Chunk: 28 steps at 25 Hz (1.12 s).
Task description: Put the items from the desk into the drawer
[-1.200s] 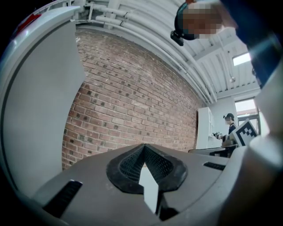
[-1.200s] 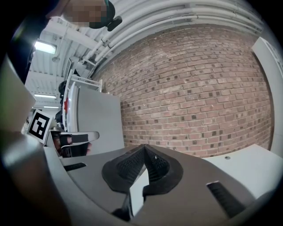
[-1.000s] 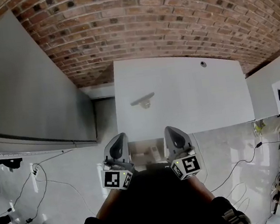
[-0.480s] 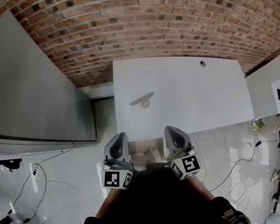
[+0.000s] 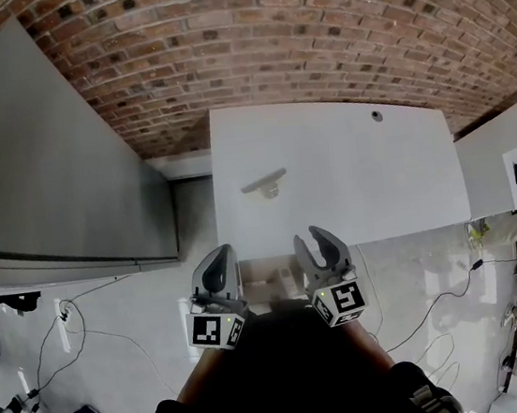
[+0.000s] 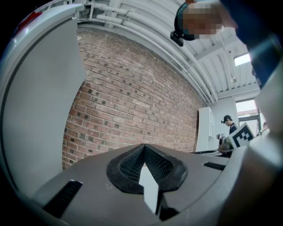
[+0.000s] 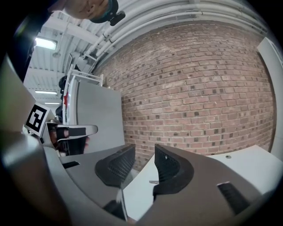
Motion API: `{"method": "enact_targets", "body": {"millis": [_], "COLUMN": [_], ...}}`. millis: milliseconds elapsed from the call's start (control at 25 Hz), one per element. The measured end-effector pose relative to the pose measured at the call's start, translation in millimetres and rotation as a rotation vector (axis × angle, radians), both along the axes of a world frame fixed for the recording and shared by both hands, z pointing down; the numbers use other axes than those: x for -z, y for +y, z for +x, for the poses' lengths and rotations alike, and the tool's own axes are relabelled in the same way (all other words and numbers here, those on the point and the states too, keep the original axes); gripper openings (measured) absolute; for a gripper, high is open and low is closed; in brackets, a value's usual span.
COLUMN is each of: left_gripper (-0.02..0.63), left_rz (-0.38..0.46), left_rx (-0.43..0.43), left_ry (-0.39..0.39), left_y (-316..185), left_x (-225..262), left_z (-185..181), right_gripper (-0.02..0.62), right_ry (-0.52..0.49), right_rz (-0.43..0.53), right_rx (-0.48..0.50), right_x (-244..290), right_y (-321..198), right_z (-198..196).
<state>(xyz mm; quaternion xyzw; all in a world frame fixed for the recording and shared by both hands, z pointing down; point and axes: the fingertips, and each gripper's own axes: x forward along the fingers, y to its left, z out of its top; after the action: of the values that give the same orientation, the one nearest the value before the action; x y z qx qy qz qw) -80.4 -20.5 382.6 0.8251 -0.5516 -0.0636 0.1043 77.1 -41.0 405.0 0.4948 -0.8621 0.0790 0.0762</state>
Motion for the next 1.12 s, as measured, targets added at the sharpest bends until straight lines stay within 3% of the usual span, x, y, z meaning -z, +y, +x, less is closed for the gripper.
{"method": "enact_targets", "body": {"millis": [440, 800, 1120], "left_gripper": [0.003, 0.003, 0.003], "left_rz": [-0.026, -0.060, -0.092], "left_rx": [0.020, 0.050, 0.088], "left_ry": [0.008, -0.002, -0.007], "left_y": [-7.8, -17.9, -25.2], "left_x": [-1.6, -8.0, -15.4], "left_z": [-5.6, -12.7, -22.5], "right_gripper": [0.172, 0.209, 0.230], "right_ry": [0.037, 0.073, 0.175], "right_rz": [-0.091, -0.241, -0.381], "right_rx": [0.015, 0.027, 0.039], "right_x": [-44.1, -124.6, -217.8], "right_y": [-30.4, -83.0, -123.8], "right_z": [-4.5, -12.3, -23.6]}}
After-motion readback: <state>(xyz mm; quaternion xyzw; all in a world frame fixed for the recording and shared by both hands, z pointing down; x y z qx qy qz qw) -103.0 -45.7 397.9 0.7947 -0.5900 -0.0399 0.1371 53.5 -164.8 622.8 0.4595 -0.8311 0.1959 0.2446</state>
